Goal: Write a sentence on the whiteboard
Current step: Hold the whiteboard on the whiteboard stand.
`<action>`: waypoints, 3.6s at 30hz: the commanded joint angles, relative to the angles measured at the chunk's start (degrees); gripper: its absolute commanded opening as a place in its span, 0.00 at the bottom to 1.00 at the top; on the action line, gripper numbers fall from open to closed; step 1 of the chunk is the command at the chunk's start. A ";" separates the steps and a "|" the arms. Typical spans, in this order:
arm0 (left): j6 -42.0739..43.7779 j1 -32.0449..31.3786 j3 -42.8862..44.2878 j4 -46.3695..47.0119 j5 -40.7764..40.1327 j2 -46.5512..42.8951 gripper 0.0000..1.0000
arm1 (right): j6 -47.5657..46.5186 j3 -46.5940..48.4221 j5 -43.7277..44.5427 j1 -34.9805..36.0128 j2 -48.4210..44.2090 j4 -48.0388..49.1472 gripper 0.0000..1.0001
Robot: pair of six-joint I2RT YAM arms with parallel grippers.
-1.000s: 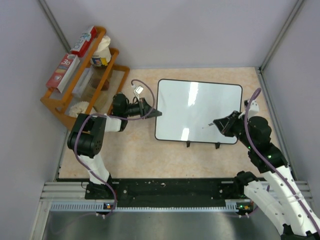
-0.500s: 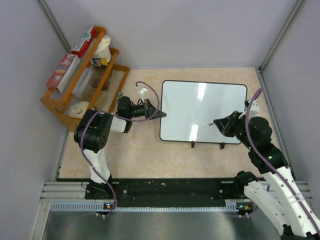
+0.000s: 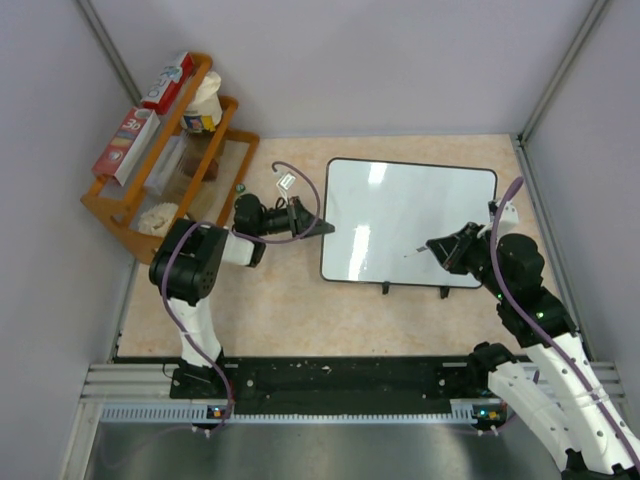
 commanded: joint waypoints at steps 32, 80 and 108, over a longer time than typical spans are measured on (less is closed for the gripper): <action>11.44 -9.74 -7.40 5.62 -2.43 -0.02 0.00 | -0.91 -0.74 -1.68 -0.76 0.21 3.42 0.00; 35.97 -7.20 -7.15 -65.03 -46.28 -43.34 0.73 | -2.23 0.49 -1.86 -0.76 0.64 3.94 0.00; 29.10 -6.14 -11.63 -66.44 -39.85 -54.41 0.99 | -9.26 7.26 -5.38 -0.76 16.65 9.22 0.00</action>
